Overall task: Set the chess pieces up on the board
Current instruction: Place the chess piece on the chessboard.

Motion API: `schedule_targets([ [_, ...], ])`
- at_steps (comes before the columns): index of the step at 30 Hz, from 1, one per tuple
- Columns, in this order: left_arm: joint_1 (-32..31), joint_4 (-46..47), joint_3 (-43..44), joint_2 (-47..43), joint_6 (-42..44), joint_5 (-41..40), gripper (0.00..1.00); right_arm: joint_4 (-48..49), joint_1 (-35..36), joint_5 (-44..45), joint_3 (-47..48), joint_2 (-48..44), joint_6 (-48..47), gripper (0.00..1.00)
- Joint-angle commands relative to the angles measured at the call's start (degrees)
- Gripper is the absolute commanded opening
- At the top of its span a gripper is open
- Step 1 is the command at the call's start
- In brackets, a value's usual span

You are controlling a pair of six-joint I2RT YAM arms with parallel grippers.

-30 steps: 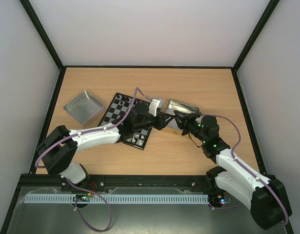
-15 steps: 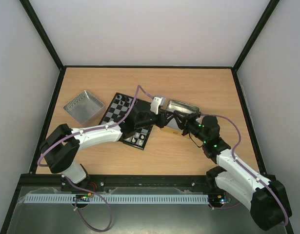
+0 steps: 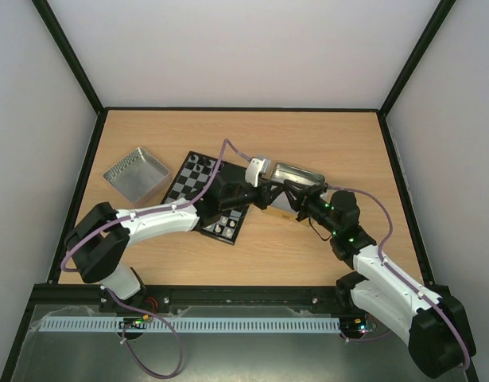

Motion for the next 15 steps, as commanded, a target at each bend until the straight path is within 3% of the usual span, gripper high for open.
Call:
schedule_targets([
  [1, -0.1, 2.7, -1.5, -1.6, 0.6, 0.8, 0.15, 4.3, 0.3, -1.5, -0.9, -1.7, 1.7, 0.11],
  [7, -0.1, 3.3, -2.2, -2.0, 0.8, 0.8, 0.19, 4.8, 0.3, -1.6, -1.1, -1.9, 2.0, 0.11],
  [15, -0.2, 4.0, -2.3, -2.1, 1.1, 0.4, 0.04, 4.4, 0.3, -1.2, -1.0, -2.2, 1.8, 0.12],
])
